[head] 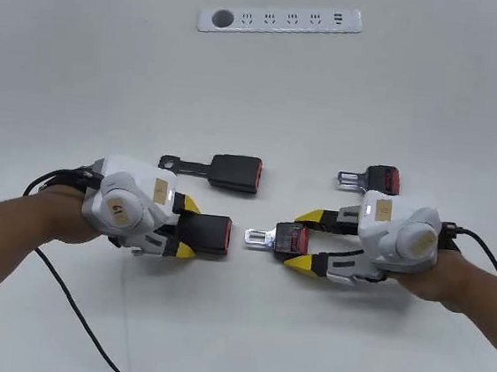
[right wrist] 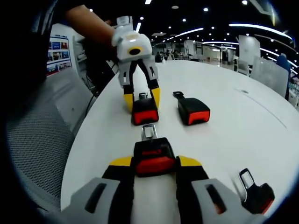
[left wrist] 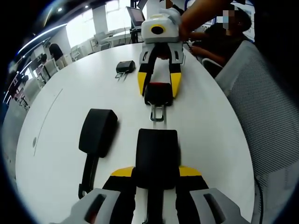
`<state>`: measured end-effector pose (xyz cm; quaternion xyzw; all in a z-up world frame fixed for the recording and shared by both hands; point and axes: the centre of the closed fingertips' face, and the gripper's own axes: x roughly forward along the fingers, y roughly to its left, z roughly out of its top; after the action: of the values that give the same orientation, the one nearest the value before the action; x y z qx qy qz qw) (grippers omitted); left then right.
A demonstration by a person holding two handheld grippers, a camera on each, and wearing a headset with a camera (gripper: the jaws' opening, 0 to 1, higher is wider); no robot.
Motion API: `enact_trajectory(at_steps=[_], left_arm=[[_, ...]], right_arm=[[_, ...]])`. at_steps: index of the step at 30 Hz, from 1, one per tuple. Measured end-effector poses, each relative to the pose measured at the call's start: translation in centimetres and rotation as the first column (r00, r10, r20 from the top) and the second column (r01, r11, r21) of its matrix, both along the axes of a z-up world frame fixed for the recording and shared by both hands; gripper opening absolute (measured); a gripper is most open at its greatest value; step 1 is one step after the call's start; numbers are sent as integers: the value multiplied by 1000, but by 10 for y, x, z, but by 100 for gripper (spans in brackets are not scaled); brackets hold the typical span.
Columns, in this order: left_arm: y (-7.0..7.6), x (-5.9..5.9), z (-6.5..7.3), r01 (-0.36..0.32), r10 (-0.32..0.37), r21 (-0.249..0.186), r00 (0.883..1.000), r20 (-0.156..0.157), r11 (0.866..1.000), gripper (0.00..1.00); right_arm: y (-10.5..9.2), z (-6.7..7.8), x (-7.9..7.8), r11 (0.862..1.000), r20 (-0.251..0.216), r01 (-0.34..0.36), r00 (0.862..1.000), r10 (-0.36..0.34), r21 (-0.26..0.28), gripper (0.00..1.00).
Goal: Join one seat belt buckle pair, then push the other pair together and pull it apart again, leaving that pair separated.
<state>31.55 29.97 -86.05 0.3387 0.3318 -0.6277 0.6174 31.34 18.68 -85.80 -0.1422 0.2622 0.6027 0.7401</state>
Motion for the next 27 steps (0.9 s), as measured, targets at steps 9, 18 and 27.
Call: enact_trajectory(at_steps=[9, 18, 27], left_arm=[[0, 0, 0, 2, -2, 6, 1000, 0, 1000, 34], [-1, 0, 1, 3, -3, 11, 1000, 0, 1000, 34], [-1, 0, 0, 15, -15, 28, 1000, 2, 999, 33]], right_arm=[[21, 1, 2, 1000, 11, -19, 1000, 19, 11, 35], [33, 1, 2, 999, 12, -33, 999, 32, 3, 35], [38, 2, 1, 999, 8, -32, 999, 32, -11, 35]])
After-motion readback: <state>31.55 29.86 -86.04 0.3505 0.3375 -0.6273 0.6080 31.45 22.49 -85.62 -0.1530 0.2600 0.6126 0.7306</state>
